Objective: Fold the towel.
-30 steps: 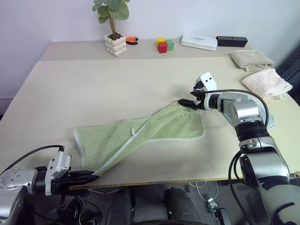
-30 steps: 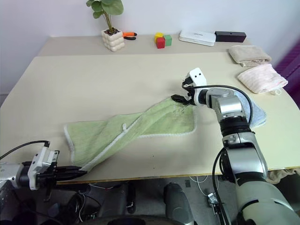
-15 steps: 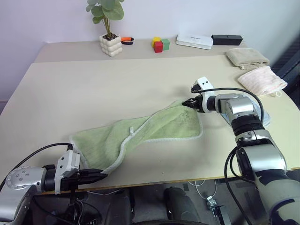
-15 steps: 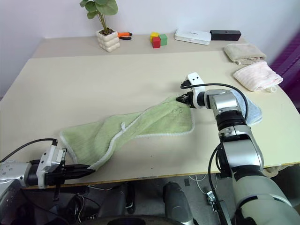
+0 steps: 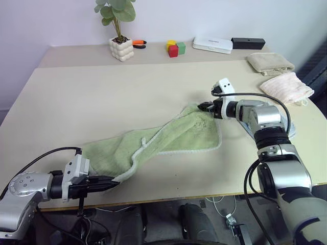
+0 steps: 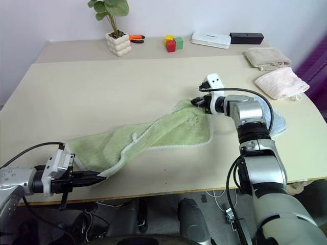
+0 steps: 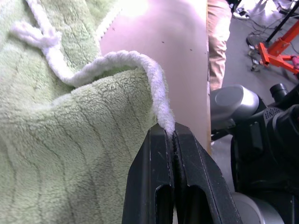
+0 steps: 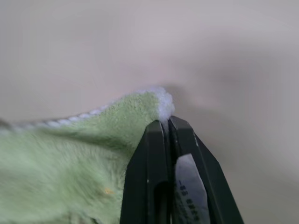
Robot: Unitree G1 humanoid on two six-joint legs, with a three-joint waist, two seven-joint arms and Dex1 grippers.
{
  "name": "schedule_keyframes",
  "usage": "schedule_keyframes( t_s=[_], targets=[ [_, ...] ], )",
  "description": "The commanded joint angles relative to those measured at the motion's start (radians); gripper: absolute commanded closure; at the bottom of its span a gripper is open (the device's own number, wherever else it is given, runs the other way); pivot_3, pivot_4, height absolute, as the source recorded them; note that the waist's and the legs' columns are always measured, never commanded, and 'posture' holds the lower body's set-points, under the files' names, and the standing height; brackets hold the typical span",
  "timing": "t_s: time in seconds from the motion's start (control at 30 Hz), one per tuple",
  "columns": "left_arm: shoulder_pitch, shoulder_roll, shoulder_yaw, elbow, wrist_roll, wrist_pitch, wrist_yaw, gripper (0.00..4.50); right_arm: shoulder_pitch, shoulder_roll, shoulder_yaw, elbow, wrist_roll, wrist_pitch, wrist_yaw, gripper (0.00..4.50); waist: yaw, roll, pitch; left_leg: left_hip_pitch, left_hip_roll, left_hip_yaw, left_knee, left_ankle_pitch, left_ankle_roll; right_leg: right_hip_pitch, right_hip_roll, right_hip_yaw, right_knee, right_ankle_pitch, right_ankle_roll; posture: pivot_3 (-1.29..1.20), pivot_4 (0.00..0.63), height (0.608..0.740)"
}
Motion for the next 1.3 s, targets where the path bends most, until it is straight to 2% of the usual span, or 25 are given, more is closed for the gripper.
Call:
schedule_keyframes(
  t_s=[0.03,0.23,0.4,0.5,0.63,0.73,0.93,1.13,1.23,1.3],
  targets=[
    [-0.011,0.008,0.014,0.01,-0.003,-0.005,0.005,4.5,0.087,-0.036,-0.051,-0.187,0.061,-0.084,0.068,4.46,0.003,-0.001,0.0,0.0,0.0,-0.001,0.0,0.0,0.0,0.0,0.0,-0.001,0.0,0.0,0.0,0.0,0.15,0.735],
    [-0.025,0.015,0.041,0.054,-0.003,-0.021,0.001,4.5,0.326,-0.083,-0.146,-0.549,0.199,-0.149,0.166,4.46,0.006,0.0,0.0,0.0,0.0,-0.001,0.0,0.0,0.0,0.001,0.0,-0.001,-0.001,0.0,0.0,0.0,0.15,0.735],
    [-0.045,0.02,0.035,0.082,0.002,-0.03,-0.012,4.5,0.523,-0.181,-0.153,-0.708,0.254,-0.192,0.294,4.46,0.005,-0.001,0.0,0.001,0.0,-0.001,0.0,0.0,0.0,0.002,0.0,-0.001,-0.001,-0.001,-0.002,0.0,0.15,0.735],
    [-0.073,0.021,0.016,0.101,0.009,-0.035,-0.023,4.5,0.605,-0.236,-0.136,-0.753,0.276,-0.177,0.349,3.57,0.006,-0.001,0.0,0.001,0.0,-0.002,0.001,0.0,0.0,0.002,0.0,-0.001,-0.001,-0.001,-0.002,0.0,0.15,0.735],
    [-0.105,0.021,-0.005,0.126,0.021,-0.046,-0.038,4.5,0.671,-0.274,-0.078,-0.772,0.22,-0.23,0.365,1.57,0.006,-0.001,0.0,0.001,0.0,-0.002,0.001,0.0,0.0,0.002,0.0,-0.001,-0.001,-0.002,-0.003,0.0,0.15,0.735],
    [-0.119,0.022,-0.01,0.138,0.024,-0.049,-0.049,4.5,0.665,-0.266,-0.066,-0.752,0.167,-0.279,0.307,0.07,0.005,-0.001,0.0,0.001,0.0,-0.002,0.001,0.0,0.0,0.002,0.0,-0.001,-0.001,-0.002,-0.003,0.0,0.15,0.735],
    [-0.121,0.021,-0.017,0.149,0.029,-0.06,-0.06,4.5,0.566,-0.264,-0.042,-0.693,0.064,-0.394,0.22,0.03,0.004,-0.001,0.0,0.001,0.0,-0.002,0.001,0.0,0.0,0.002,0.0,-0.001,-0.001,-0.002,-0.003,0.0,0.15,0.735],
    [-0.118,0.016,-0.019,0.141,0.03,-0.066,-0.054,4.5,0.52,-0.256,0.004,-0.677,0.017,-0.472,0.209,0.03,0.008,-0.001,0.0,0.001,0.0,-0.002,0.001,0.0,0.0,0.002,0.0,-0.001,-0.001,-0.002,-0.003,0.0,0.15,0.735],
    [-0.114,0.014,-0.017,0.134,0.027,-0.062,-0.05,4.5,0.504,-0.269,0.067,-0.628,-0.063,-0.532,0.207,0.89,0.008,-0.001,0.0,0.001,0.0,-0.002,0.002,0.0,0.0,0.002,0.0,-0.001,-0.001,-0.002,-0.003,0.0,0.15,0.735],
    [-0.112,0.014,-0.016,0.132,0.026,-0.061,-0.046,4.5,0.481,-0.256,0.103,-0.581,-0.116,-0.561,0.183,1.88,0.008,-0.001,0.0,0.001,0.0,-0.002,0.002,0.0,0.0,0.002,0.0,-0.001,-0.001,-0.002,-0.003,0.0,0.15,0.735]
  ],
)
